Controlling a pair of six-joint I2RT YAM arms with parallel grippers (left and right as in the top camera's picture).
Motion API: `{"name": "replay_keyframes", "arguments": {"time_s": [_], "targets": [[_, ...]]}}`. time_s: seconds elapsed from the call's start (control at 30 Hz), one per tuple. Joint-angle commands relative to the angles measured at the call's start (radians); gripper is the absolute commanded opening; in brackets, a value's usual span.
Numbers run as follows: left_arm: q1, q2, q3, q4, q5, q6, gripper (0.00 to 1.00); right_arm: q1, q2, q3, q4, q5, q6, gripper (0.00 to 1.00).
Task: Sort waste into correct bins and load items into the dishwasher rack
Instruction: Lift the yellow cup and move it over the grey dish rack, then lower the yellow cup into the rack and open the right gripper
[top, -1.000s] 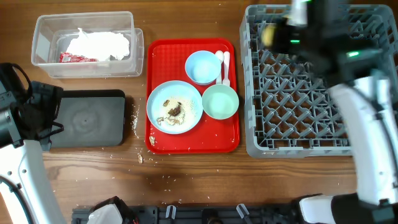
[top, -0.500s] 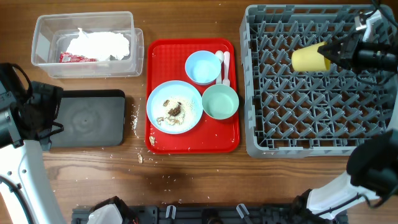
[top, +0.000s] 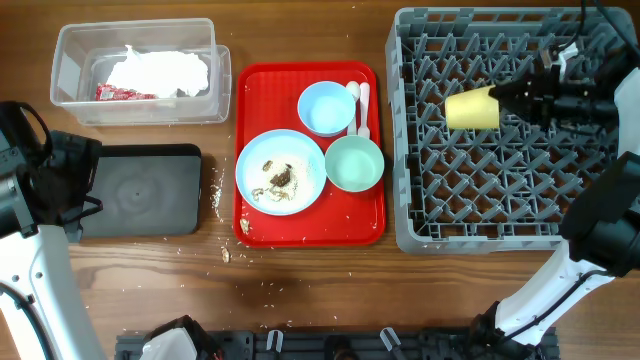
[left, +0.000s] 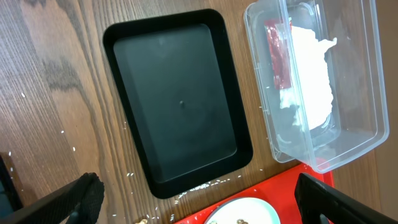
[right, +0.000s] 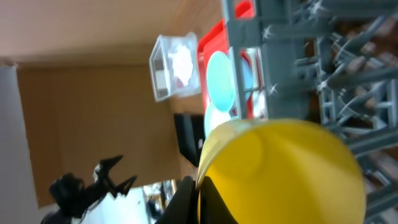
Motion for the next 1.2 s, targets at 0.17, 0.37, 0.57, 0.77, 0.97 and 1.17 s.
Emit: {"name": "replay_keyframes", "arguments": {"time_s": [0.17,0.37,0.57,0.77,0.97,1.17], "targets": [[0.006,0.000,-0.001,0.003,-0.010,0.006,1.00,-0.079,0.012,-0.001,0.061,0.006,-0.099,0.04],[0.006,0.000,-0.001,0.003,-0.010,0.006,1.00,-0.085,0.014,-0.001,0.095,0.010,-0.107,0.04],[0.006,0.000,-0.001,0.003,-0.010,0.006,1.00,-0.085,0.036,-0.023,0.176,0.024,-0.020,0.04],[0.006,0.000,-0.001,0.003,-0.010,0.006,1.00,-0.085,0.070,-0.121,0.270,0.010,0.046,0.04],[0.006,0.000,-0.001,0.003,-0.010,0.006,1.00,-0.099,0.072,-0.162,0.341,0.122,0.167,0.04],[0.006,0.000,-0.001,0.003,-0.010,0.006,1.00,-0.124,0.071,-0.162,0.366,0.276,0.216,0.04]]}}
